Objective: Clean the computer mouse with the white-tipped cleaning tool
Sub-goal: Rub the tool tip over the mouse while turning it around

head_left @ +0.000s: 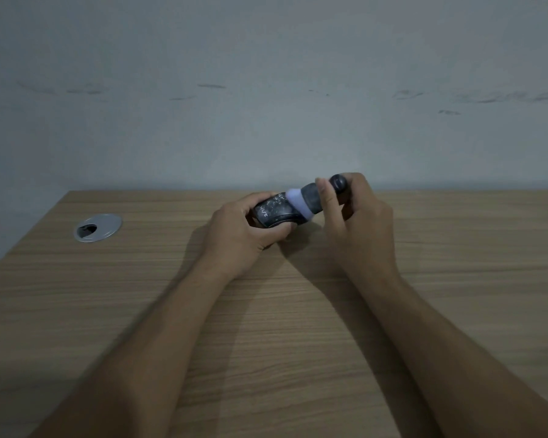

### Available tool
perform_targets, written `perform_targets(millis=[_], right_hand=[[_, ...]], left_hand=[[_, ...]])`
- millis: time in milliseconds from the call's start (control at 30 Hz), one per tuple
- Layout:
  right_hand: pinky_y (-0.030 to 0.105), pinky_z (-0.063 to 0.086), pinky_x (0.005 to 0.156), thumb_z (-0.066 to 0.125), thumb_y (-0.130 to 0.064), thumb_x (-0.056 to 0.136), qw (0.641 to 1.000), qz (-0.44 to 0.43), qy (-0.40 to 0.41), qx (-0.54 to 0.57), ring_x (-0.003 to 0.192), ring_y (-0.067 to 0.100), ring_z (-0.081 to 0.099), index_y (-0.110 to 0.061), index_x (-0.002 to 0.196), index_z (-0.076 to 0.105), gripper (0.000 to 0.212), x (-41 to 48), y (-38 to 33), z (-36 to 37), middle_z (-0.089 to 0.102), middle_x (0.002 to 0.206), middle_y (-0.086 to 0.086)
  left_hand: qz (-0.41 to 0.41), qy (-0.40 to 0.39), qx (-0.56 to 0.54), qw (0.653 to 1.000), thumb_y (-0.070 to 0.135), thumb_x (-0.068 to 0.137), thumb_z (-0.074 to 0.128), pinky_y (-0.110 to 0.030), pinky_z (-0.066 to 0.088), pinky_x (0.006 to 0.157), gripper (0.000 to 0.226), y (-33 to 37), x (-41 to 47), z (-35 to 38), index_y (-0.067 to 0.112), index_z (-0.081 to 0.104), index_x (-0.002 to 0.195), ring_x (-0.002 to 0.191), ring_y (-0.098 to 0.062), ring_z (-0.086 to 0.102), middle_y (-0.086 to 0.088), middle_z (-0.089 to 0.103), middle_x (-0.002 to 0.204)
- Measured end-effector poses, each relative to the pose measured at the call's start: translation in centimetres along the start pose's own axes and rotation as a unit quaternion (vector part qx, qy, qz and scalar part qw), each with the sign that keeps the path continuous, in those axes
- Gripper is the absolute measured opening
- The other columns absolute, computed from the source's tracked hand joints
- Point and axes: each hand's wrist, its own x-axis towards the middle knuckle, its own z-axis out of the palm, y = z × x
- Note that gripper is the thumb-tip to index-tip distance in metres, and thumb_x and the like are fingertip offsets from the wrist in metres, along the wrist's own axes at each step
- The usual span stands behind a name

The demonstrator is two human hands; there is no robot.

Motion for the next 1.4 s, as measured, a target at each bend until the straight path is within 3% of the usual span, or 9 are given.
perform_targets(millis=[200, 400, 500, 600, 767, 967, 1100, 1267, 1400], right_hand=[[0.002, 0.038, 0.062, 0.068, -0.039, 0.108, 0.997, 0.072, -0.016, -0.019, 0.067, -0.015, 0.061, -0.015, 0.102, 0.071, 0.025, 0.2, 1.8, -0.3, 0.062, 0.070, -0.021], [0.012, 0.037, 0.055, 0.066, -0.040, 0.109, 0.999, 0.033, 0.028, 0.024, 0.054, 0.004, 0.056, -0.017, 0.101, 0.067, 0.024, -0.2, -0.9, -0.6, 0.059, 0.063, -0.015], [0.013, 0.038, 0.055, 0.067, -0.039, 0.109, 1.000, 0.016, -0.004, -0.011, 0.056, -0.001, 0.057, -0.016, 0.101, 0.068, 0.024, -0.7, -0.8, 0.2, 0.062, 0.067, -0.014], [0.018, 0.036, 0.058, 0.067, -0.039, 0.108, 0.999, 0.049, -0.005, -0.022, 0.059, 0.000, 0.057, -0.015, 0.102, 0.069, 0.025, -0.3, 0.7, 0.0, 0.063, 0.071, -0.014], [0.011, 0.039, 0.057, 0.062, -0.040, 0.111, 0.998, 0.059, 0.034, 0.001, 0.060, -0.002, 0.059, -0.015, 0.104, 0.065, 0.026, 0.1, 0.2, -1.0, 0.059, 0.065, -0.015], [0.027, 0.035, 0.060, 0.057, -0.038, 0.112, 0.999, 0.011, -0.033, -0.006, 0.067, 0.017, 0.058, -0.016, 0.110, 0.058, 0.022, -0.6, -0.9, 0.5, 0.062, 0.077, -0.008], [0.030, 0.036, 0.065, 0.055, -0.037, 0.113, 0.999, 0.034, -0.040, -0.008, 0.074, 0.020, 0.059, -0.017, 0.110, 0.057, 0.021, -0.1, 0.3, 0.4, 0.064, 0.083, -0.002], [0.018, 0.040, 0.065, 0.055, -0.035, 0.114, 0.999, -0.025, -0.006, 0.019, 0.076, 0.017, 0.057, -0.014, 0.111, 0.059, 0.021, -0.1, -0.8, -0.1, 0.065, 0.094, 0.003], [0.029, 0.042, 0.071, 0.057, -0.035, 0.114, 0.998, -0.016, -0.061, 0.010, 0.084, 0.020, 0.061, -0.014, 0.116, 0.060, 0.022, -0.4, -0.7, 0.9, 0.066, 0.100, 0.004]], left_hand=[[0.001, 0.005, -0.025, 1.000, 0.048, 0.072, 0.097, -0.043, 0.064, 0.100, 0.062, -0.3, 0.1, 0.1, 0.036, 0.079, 0.130, 0.103, -0.007, 0.081, 0.017, 0.085, 0.108], [0.001, 0.028, 0.008, 1.000, 0.042, 0.073, 0.097, -0.036, 0.065, 0.091, 0.052, 0.1, 0.0, 0.2, 0.038, 0.081, 0.122, 0.094, -0.005, 0.080, 0.017, 0.085, 0.099], [-0.003, 0.021, -0.016, 1.000, 0.045, 0.069, 0.094, -0.044, 0.067, 0.090, 0.052, 0.0, 0.0, 0.2, 0.039, 0.081, 0.120, 0.094, -0.010, 0.082, 0.017, 0.085, 0.099], [0.002, 0.017, -0.014, 1.000, 0.052, 0.070, 0.095, -0.042, 0.066, 0.095, 0.058, 0.1, 0.0, 0.1, 0.038, 0.081, 0.125, 0.098, -0.005, 0.081, 0.019, 0.085, 0.103], [0.006, 0.019, -0.006, 1.000, 0.051, 0.071, 0.096, -0.040, 0.064, 0.098, 0.063, 0.2, 0.0, 0.2, 0.037, 0.079, 0.129, 0.101, -0.005, 0.080, 0.018, 0.085, 0.107], [0.029, -0.009, 0.012, 0.999, 0.055, 0.063, 0.089, -0.047, 0.065, 0.097, 0.073, -0.2, 0.2, 0.4, 0.042, 0.073, 0.133, 0.106, -0.013, 0.080, 0.014, 0.082, 0.116], [0.039, -0.018, 0.012, 0.999, 0.047, 0.072, 0.096, -0.043, 0.063, 0.101, 0.063, -0.2, 0.0, 0.3, 0.042, 0.074, 0.130, 0.109, -0.008, 0.077, 0.019, 0.081, 0.116], [0.046, -0.020, 0.029, 0.998, 0.037, 0.075, 0.098, -0.037, 0.062, 0.099, 0.063, 0.2, 0.0, 0.2, 0.037, 0.075, 0.134, 0.108, -0.006, 0.076, 0.017, 0.080, 0.117], [0.070, -0.018, 0.040, 0.997, 0.022, 0.078, 0.095, -0.025, 0.059, 0.095, 0.059, 0.3, -0.2, 0.1, 0.032, 0.076, 0.133, 0.104, -0.002, 0.074, 0.015, 0.080, 0.115]])
